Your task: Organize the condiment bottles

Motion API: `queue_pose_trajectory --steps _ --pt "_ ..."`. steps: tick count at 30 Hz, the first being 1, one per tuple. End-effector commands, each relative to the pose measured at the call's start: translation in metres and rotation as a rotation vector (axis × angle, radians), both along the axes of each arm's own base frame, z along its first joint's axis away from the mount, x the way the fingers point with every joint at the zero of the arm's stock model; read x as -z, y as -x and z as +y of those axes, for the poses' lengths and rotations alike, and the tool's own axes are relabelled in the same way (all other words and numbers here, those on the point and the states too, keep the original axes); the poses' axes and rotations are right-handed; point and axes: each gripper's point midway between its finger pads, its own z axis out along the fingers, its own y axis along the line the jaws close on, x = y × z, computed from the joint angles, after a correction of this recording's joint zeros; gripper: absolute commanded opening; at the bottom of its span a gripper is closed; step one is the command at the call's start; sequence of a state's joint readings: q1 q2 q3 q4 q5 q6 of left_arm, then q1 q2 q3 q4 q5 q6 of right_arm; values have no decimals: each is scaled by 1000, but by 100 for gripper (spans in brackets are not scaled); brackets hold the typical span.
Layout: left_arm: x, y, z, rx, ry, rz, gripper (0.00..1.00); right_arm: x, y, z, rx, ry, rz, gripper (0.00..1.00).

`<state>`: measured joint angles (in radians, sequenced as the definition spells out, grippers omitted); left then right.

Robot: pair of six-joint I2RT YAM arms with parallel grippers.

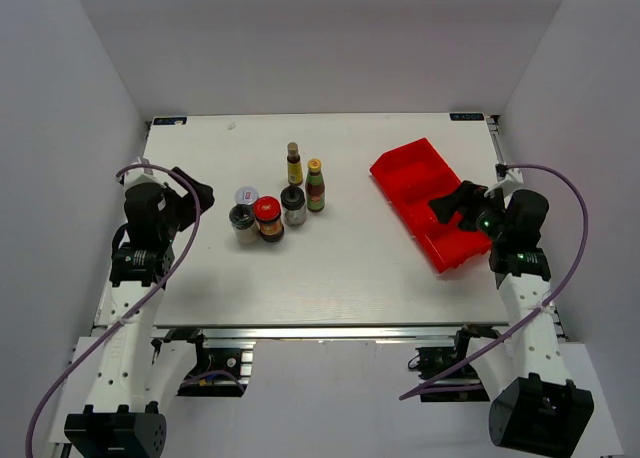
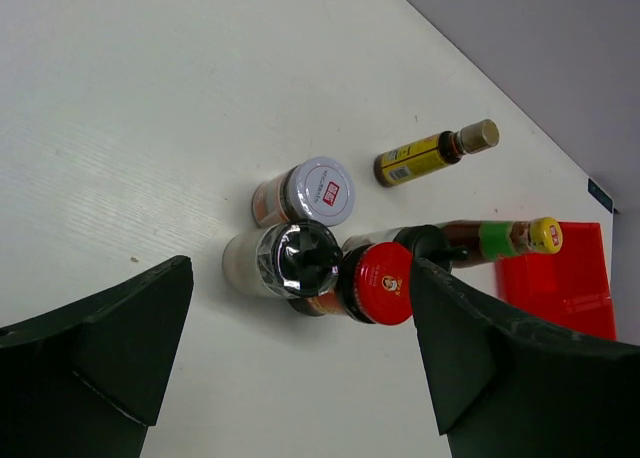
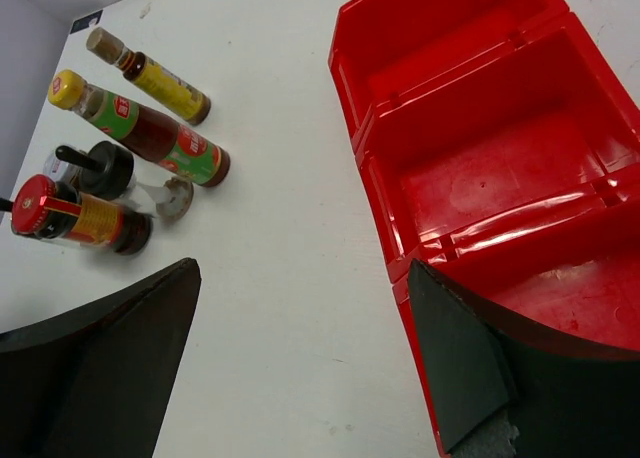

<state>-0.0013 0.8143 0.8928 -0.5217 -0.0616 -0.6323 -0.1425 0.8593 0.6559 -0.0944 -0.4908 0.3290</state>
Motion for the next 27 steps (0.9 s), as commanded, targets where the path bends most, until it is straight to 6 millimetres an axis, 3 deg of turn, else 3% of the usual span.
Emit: queue_pose_trajectory --steps 1,4,8,11,12,13,15,16,18,19,20,21,22,24,25,27 --pt "-13 13 3 -8 -20 -45 98 -14 0 -3 24 7 -47 89" --pt "-18 15 5 -19 -17 -68 98 -15 0 0 14 -18 -52 89" --pt "-19 16 5 -21 -18 -70 98 -22 4 23 -133 -58 -111 89" --pt "-13 12 7 -30 -22 -59 98 -26 -4 39 -126 45 -152 89" --pt "-9 10 7 -31 -19 -45 98 -27 -4 52 -154 103 -180 89" --pt "-8 8 6 -28 -16 -47 98 -34 4 91 -258 126 -209 89" --pt "-2 1 2 -7 -15 -37 98 -34 6 119 -321 175 -232 89" --pt "1 -1 0 4 -10 -28 98 -34 8 144 -391 203 -238 89" --pt "2 -6 -3 28 -14 -28 98 -33 -2 160 -387 258 -254 89" --pt "7 -8 -4 34 -13 -16 98 -17 -4 180 -436 300 -240 89" --pt "7 -10 -5 41 -13 -15 98 -29 -11 193 -452 312 -296 89" --pt "9 -11 -5 43 -18 -14 98 -29 -17 201 -455 331 -316 89" --pt "11 -12 -4 42 -21 -4 98 -14 -22 217 -466 353 -300 89" --pt "14 -13 -2 31 -29 4 98 -32 -45 230 -416 336 -365 89" --pt "14 -13 -1 28 -30 4 98 -15 -56 240 -422 345 -336 89" --pt "13 -14 -4 42 -29 -4 98 -34 -79 251 -367 320 -385 89"
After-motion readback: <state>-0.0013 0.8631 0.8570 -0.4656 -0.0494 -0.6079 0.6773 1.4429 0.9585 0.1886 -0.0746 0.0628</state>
